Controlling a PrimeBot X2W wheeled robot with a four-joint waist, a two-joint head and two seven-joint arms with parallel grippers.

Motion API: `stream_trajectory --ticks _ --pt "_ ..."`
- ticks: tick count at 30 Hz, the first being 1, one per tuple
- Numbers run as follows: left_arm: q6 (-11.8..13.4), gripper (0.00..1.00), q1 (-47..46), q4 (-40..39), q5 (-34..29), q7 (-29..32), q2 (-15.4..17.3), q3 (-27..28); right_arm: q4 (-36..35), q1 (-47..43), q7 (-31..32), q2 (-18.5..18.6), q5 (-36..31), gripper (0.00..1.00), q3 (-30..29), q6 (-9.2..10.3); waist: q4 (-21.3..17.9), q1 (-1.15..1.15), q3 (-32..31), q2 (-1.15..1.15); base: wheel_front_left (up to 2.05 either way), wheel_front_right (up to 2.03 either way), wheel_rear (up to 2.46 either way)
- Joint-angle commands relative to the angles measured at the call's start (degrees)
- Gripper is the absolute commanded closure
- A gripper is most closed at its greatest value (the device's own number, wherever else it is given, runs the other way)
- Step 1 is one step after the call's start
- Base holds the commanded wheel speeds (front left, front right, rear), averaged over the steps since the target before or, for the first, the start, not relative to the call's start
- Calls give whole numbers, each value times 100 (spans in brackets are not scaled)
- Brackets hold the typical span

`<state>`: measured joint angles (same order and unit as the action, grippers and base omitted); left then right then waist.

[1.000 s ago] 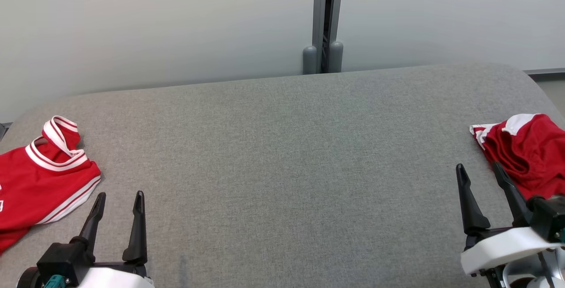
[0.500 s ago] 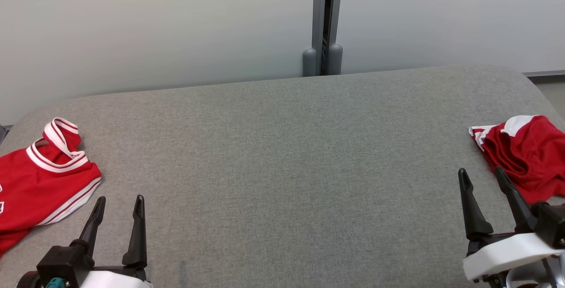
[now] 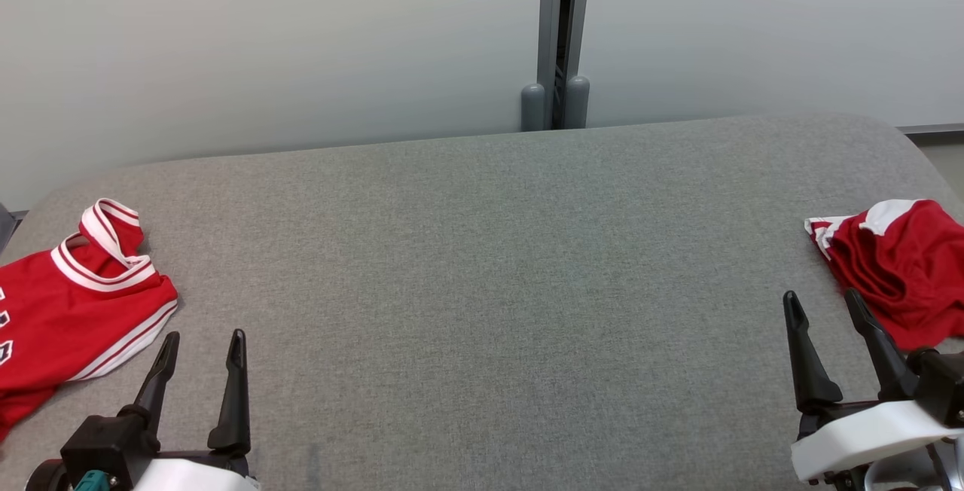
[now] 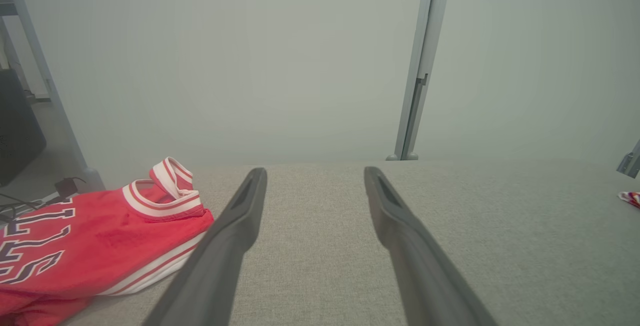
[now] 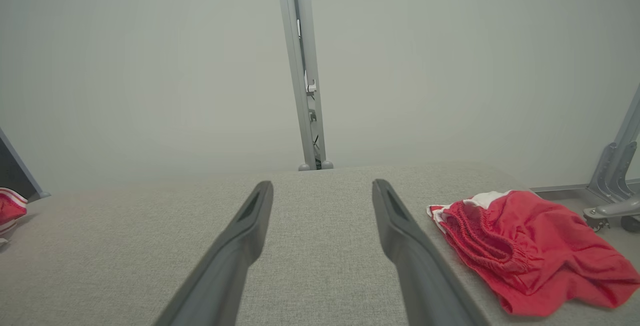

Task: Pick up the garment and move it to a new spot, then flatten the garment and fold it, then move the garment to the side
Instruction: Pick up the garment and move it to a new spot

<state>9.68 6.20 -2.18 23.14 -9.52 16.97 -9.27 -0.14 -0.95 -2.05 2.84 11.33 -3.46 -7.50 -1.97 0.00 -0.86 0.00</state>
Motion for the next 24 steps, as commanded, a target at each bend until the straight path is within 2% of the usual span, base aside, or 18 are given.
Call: stream_trajectory --ticks 1,9,24 --pt "36 0 -56 -21 11 8 33 7 14 -60 -40 16 30 0 -21 2 5 0 0 0 0 0 0" --pt "9 0 -153 -60 13 -14 36 -47 63 -85 -107 15 76 0 -56 2 228 0 -5 0 0 0 0" --pt "-46 0 -546 73 122 -183 -58 -52 -126 52 -61 19 82 0 135 2 1807 0 178 0 0 0 0"
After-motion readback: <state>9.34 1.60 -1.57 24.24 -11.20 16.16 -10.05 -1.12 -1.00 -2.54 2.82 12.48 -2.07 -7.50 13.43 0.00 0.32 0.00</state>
